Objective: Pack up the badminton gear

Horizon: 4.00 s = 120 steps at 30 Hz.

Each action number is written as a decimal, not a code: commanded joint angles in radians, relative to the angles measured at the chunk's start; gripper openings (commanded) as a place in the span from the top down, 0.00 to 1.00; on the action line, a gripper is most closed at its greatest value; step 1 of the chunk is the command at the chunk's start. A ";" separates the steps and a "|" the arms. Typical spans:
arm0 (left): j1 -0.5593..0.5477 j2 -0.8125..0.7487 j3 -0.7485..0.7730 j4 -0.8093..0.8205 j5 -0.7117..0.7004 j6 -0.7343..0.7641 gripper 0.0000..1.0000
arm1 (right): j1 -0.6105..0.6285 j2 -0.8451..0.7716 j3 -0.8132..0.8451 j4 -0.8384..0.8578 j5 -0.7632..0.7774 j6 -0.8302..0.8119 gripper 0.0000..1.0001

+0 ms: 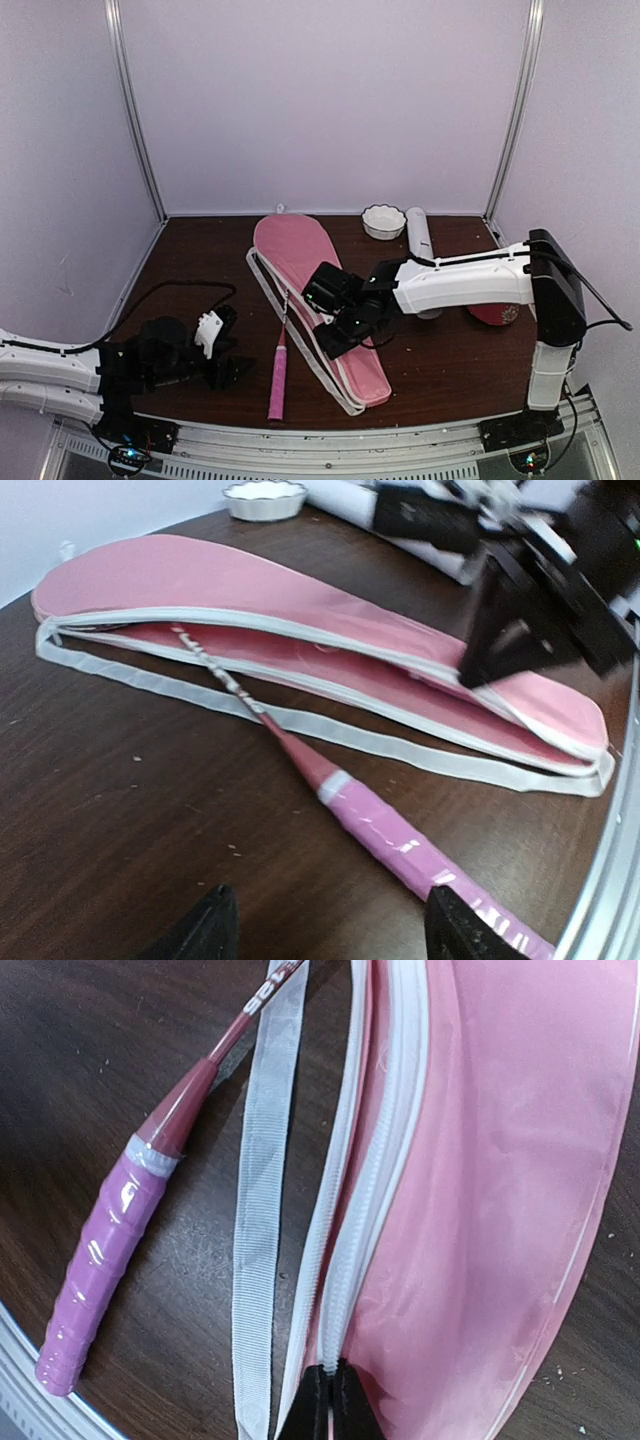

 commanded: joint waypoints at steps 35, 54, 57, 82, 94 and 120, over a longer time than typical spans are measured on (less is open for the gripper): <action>-0.321 0.539 0.260 0.080 -0.050 0.284 0.67 | -0.146 -0.107 -0.142 0.244 -0.245 0.003 1.00; -0.313 0.778 0.409 0.405 -0.164 0.363 0.73 | -0.100 -0.140 -0.199 0.368 -0.322 0.155 1.00; -0.303 0.821 0.413 0.469 -0.166 0.360 0.74 | -0.084 -0.135 -0.214 0.392 -0.322 0.179 1.00; -0.289 0.952 0.404 0.594 -0.189 0.402 0.76 | -0.066 -0.190 -0.301 0.416 -0.325 0.208 0.84; -0.289 0.958 0.421 0.542 -0.177 0.437 0.76 | -0.195 -0.343 -0.323 0.193 -0.199 0.068 0.78; -0.297 0.983 0.479 0.459 -0.140 0.453 0.69 | -0.309 -0.181 -0.496 0.381 -0.354 0.065 0.86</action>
